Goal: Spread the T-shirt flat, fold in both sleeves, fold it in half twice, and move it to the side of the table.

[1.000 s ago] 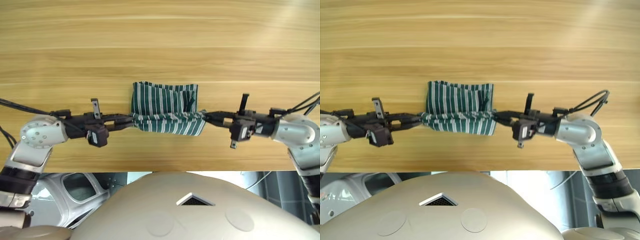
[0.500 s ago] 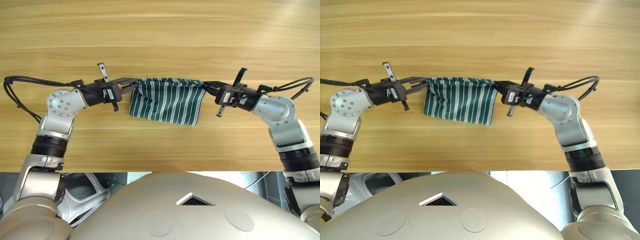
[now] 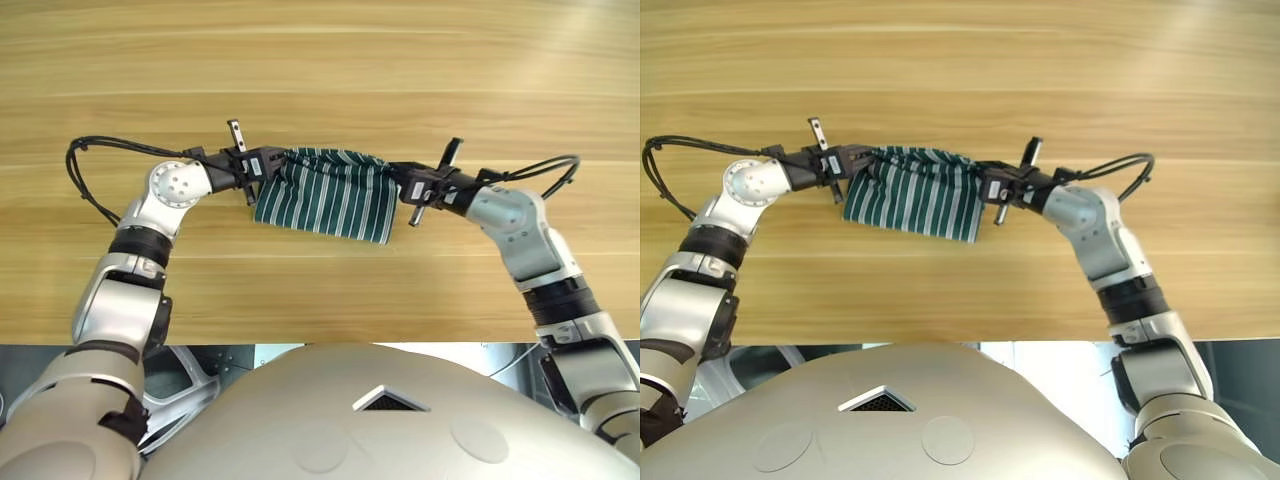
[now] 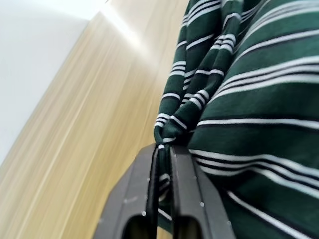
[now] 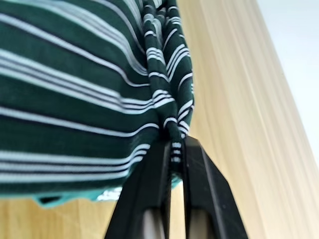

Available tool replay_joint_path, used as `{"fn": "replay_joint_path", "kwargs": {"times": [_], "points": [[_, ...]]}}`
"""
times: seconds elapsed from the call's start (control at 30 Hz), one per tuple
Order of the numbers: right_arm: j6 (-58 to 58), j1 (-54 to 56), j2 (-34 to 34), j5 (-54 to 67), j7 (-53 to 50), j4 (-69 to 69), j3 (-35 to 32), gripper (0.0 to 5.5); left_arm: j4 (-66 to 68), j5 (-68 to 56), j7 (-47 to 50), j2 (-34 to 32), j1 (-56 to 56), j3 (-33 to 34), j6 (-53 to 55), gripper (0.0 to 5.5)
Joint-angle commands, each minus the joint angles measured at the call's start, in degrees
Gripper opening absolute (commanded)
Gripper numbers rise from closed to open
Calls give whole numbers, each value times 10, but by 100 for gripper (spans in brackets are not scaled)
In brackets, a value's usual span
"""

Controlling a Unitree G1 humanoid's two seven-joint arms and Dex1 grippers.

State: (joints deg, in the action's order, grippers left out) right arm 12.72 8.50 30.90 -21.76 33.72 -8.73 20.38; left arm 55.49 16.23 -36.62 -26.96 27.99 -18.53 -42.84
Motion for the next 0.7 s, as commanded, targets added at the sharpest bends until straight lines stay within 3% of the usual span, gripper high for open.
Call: {"fn": "replay_joint_path", "kwargs": {"times": [0.03, 0.27, 0.37, 0.4, 0.43, 0.7], "points": [[4, 35, -25, -16, -20, -64, 14, 11, 83, 53, 52, 12, 32, -25, 13, 17], [32, 85, -56, -2, -54, -223, 6, 11, 161, 67, 84, 34, 41, -35, 30, 17], [46, 100, -69, 30, -50, -278, -11, 11, 175, 18, 11, 49, 33, -6, 33, 17], [52, 102, -73, 48, -45, -291, -20, 47, 179, 0, -22, 52, 28, 5, 34, 17], [57, 103, -76, 66, -39, -301, -30, 69, 181, -17, -50, 54, 25, 15, 36, 54], [41, 143, -118, 256, 62, -417, -155, 204, 193, -184, -214, 72, 45, 157, 148, 168]]}}
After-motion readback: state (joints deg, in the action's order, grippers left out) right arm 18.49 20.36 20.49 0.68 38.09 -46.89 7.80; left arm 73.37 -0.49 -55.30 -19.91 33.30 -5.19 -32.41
